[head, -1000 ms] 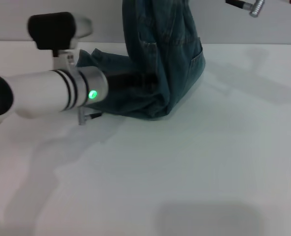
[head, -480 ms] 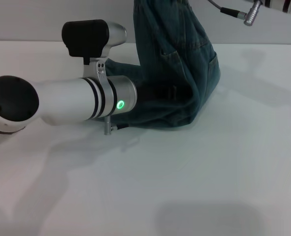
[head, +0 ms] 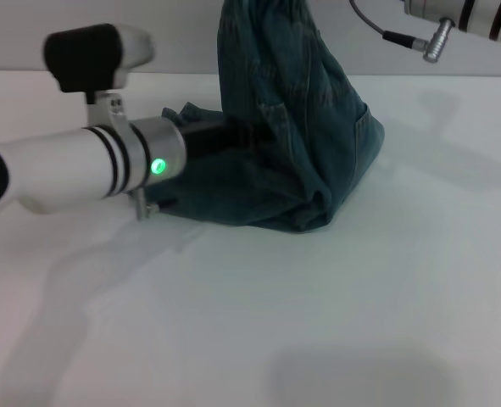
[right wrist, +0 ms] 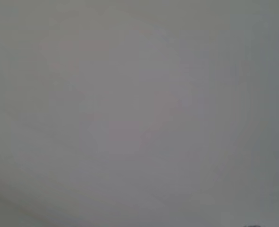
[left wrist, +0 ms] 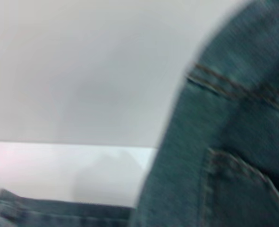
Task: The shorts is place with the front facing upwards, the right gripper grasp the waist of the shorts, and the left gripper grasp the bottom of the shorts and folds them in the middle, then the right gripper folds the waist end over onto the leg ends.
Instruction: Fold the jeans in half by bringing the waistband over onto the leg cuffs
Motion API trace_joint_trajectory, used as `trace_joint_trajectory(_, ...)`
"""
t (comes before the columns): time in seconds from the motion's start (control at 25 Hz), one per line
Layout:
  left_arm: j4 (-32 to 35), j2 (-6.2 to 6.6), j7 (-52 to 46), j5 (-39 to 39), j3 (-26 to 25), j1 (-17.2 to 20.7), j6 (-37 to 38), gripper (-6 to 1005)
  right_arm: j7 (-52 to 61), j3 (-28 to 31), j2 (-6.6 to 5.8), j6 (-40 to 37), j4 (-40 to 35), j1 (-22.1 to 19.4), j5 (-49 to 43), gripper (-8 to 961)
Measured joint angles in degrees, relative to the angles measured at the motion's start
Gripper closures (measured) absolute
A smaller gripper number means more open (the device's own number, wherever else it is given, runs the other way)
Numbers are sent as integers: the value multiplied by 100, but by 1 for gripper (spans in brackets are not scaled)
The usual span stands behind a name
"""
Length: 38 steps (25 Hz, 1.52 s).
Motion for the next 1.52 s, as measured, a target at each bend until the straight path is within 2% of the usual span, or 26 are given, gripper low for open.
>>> trace_joint_trajectory(0.36,98,14,50,473,-520,214,-7,184,-21,-46,-1,4,-11,-80,35,951)
trace_joint_trajectory(0.44,98,13,52,824,-926,303,84,184,-35,-88,-1,-5,10,-81,35,951)
trace_joint_trajectory(0.64,374,16,78,1125,-1652,674,288,184,-97,-192,-1,-51,255,-51,35,951)
trace_joint_trajectory(0.8,603,16,94,1172,-1946,975,572,185,-194,-194,-11,-143,546,58,27,950)
trace_joint_trajectory(1.0,661,15,100,1177,-2001,1130,740,185,-213,-339,-16,-303,640,179,-14,950)
trace_joint_trajectory(1.52,602,15,139,1185,-1963,1106,829,185,-270,-1048,20,-403,1328,777,16,950)
